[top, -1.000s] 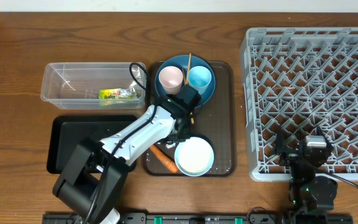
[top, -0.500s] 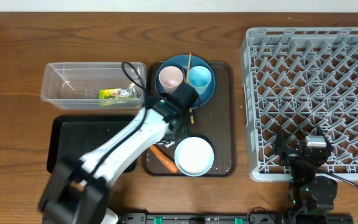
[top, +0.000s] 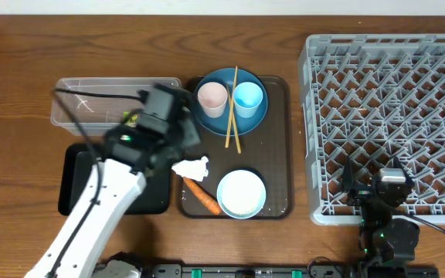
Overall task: Sort waste into correct bins and load items into the dishwasher rack
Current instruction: 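Carry the tissue with the left gripper into the clear bin and release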
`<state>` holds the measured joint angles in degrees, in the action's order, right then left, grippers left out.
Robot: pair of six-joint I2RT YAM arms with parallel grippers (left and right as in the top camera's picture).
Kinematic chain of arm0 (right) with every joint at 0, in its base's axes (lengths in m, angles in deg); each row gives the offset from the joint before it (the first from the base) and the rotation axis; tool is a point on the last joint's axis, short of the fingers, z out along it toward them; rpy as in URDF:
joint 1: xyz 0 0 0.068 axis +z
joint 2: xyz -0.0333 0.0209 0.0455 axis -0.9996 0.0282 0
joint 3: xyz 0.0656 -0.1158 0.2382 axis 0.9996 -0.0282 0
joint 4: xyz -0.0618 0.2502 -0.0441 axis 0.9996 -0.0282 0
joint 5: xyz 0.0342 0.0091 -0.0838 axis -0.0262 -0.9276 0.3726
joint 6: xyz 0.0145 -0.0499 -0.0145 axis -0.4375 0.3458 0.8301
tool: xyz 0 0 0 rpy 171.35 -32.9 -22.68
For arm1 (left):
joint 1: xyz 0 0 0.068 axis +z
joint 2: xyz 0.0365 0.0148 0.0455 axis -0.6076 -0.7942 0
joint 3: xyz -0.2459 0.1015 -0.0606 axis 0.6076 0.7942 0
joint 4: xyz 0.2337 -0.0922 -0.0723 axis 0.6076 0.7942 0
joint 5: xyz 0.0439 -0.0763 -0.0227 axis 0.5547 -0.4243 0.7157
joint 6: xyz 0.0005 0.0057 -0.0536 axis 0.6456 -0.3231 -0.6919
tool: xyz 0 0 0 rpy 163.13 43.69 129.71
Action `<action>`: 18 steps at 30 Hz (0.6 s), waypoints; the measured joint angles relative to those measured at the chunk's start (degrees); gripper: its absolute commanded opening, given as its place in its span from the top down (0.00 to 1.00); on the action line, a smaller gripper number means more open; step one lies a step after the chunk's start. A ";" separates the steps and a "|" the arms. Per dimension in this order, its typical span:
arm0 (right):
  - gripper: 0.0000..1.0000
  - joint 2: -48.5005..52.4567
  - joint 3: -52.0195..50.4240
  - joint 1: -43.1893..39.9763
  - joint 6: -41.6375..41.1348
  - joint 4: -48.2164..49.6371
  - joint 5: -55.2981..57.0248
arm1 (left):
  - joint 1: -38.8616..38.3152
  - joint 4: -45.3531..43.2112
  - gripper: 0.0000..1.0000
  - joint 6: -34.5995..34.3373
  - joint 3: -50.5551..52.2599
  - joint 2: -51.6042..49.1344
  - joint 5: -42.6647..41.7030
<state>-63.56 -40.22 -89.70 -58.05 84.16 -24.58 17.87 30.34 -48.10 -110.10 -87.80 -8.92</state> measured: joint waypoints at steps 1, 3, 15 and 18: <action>0.01 0.00 0.00 0.00 0.00 0.02 0.00 | 1.57 -0.83 0.94 0.00 0.00 -0.07 0.11; 0.01 0.00 0.00 0.00 0.00 0.00 -0.02 | 5.05 -2.62 0.93 0.00 0.00 -0.42 0.46; 0.01 0.00 0.00 0.00 0.00 0.02 0.00 | 20.35 -10.60 0.86 0.04 0.00 -9.64 5.53; 0.01 0.00 0.00 0.00 0.00 0.02 0.00 | 22.32 -11.72 0.86 0.04 0.00 -13.20 5.84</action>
<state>-63.56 -40.22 -89.70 -58.05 84.18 -24.58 40.18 18.62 -48.05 -110.10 -101.01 -3.09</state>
